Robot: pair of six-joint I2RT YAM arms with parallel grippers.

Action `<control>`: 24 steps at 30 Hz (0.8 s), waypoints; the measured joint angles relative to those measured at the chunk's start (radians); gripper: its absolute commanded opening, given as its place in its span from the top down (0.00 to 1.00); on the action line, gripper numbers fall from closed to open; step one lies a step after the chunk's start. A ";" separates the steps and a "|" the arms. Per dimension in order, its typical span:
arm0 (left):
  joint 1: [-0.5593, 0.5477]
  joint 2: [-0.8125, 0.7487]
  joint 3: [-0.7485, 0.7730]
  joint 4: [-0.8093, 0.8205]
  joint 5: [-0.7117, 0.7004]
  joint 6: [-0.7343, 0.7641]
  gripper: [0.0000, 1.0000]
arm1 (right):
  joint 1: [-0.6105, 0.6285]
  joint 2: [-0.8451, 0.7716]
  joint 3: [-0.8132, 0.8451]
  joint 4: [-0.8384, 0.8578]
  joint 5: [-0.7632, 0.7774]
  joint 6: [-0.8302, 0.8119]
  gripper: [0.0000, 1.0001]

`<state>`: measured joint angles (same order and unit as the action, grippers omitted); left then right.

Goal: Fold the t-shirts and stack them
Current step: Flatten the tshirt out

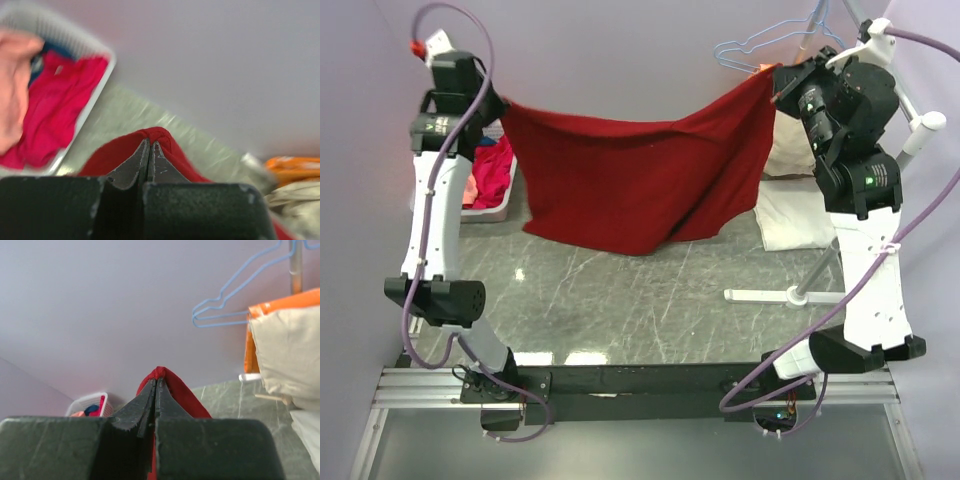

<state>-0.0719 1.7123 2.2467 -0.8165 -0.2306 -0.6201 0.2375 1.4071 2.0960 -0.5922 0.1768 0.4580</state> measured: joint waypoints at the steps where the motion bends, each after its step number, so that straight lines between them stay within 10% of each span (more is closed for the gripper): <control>1: 0.000 -0.001 -0.038 -0.008 0.000 0.000 0.99 | 0.000 0.011 0.017 -0.001 -0.006 -0.008 1.00; 24: 0.000 -0.512 -0.161 -0.004 -0.069 0.051 0.99 | 0.000 -0.423 -0.120 0.108 -0.120 -0.082 1.00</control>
<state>-0.0723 1.1999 2.0861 -0.8204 -0.2996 -0.5686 0.2375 0.9844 1.9759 -0.4843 0.0570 0.3759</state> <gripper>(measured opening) 0.015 0.008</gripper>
